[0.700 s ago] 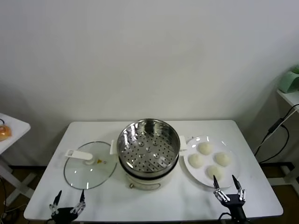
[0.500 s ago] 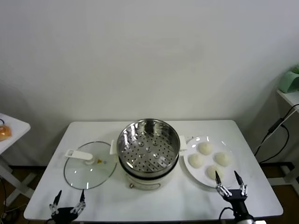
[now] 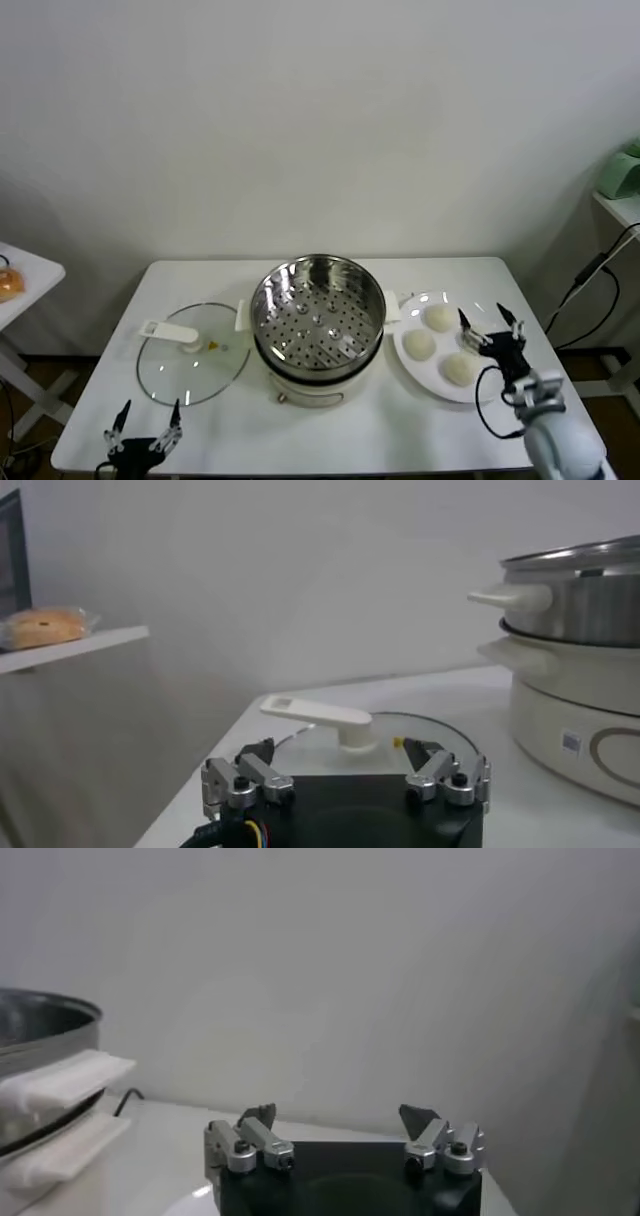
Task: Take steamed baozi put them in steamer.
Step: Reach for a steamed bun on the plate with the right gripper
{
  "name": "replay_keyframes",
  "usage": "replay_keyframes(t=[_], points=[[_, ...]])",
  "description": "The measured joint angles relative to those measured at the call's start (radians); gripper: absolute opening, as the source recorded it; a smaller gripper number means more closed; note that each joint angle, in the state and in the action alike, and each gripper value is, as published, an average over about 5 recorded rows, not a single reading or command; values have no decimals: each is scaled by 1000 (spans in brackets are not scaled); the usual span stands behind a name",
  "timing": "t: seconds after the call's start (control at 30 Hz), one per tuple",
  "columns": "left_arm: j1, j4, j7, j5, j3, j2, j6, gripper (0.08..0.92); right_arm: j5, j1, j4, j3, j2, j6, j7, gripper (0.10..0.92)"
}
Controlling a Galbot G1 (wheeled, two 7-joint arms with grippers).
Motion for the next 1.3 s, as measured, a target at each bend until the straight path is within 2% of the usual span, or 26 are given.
replay_keyframes(t=[0.13, 0.33, 0.6, 0.9, 1.3], points=[[-3, -1, 0, 3, 5, 4, -4, 823, -49, 103, -31, -74, -125, -79, -129, 823], [-8, -4, 2, 9, 16, 8, -7, 823, -126, 291, -105, -246, -280, -114, -322, 823], [-12, 7, 4, 32, 32, 12, -23, 823, -176, 621, -221, -590, -378, -113, -521, 823], [-14, 24, 4, 69, 65, 3, -43, 823, -197, 1036, -380, -1059, -378, -53, -696, 823], [-10, 24, 6, 88, 77, -1, -53, 823, -207, 1425, -572, -1531, -256, 67, -884, 823]])
